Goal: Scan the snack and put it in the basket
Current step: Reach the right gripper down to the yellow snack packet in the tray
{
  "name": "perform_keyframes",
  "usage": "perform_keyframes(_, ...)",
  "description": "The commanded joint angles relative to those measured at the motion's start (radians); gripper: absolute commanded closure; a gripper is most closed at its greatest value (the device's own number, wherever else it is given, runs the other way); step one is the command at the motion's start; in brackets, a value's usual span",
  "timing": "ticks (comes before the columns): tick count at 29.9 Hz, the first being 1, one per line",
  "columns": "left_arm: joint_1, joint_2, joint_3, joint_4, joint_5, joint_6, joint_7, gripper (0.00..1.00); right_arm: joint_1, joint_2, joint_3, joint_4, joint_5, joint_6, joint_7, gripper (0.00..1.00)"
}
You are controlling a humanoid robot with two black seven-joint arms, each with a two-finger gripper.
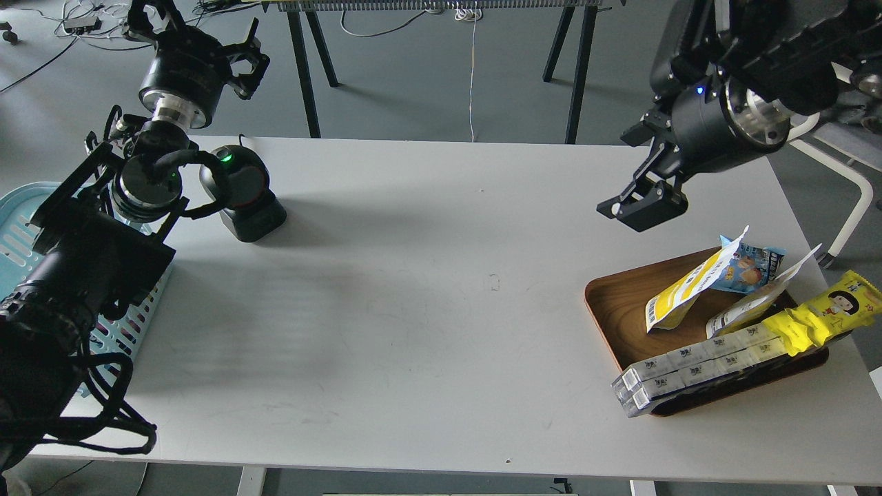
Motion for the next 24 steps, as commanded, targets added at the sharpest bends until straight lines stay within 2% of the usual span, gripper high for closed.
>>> perform_keyframes(1, 0.000, 0.000, -0.003, 0.000, 0.000, 0.000, 0.000, 0.00, 0.003, -0.006, -0.085, 0.020, -0.140, -0.086, 0.000, 0.02)
perform_keyframes(4, 0.000, 0.000, -0.003, 0.000, 0.000, 0.000, 0.000, 0.00, 0.003, -0.025, -0.142, 0.033, -0.186, -0.130, 0.000, 0.03)
perform_keyframes(8, 0.000, 0.000, -0.003, 0.000, 0.000, 0.002, 0.000, 0.00, 0.003, -0.054, -0.160, 0.039, -0.208, -0.135, 0.000, 0.07)
perform_keyframes(14, 0.000, 0.000, -0.004, 0.000, 0.000, 0.003, 0.000, 0.00, 0.002, -0.097, -0.217, 0.102, -0.267, -0.133, 0.000, 0.06)
perform_keyframes(19, 0.000, -0.003, -0.004, 0.000, 0.000, 0.008, 0.000, 0.00, -0.023, -0.117, -0.237, 0.094, -0.283, -0.133, 0.000, 0.07)
perform_keyframes(24, 0.000, -0.008, -0.003, 0.002, 0.001, 0.012, 0.000, 0.00, -0.127, -0.108, -0.228, 0.027, -0.288, -0.133, 0.000, 0.19)
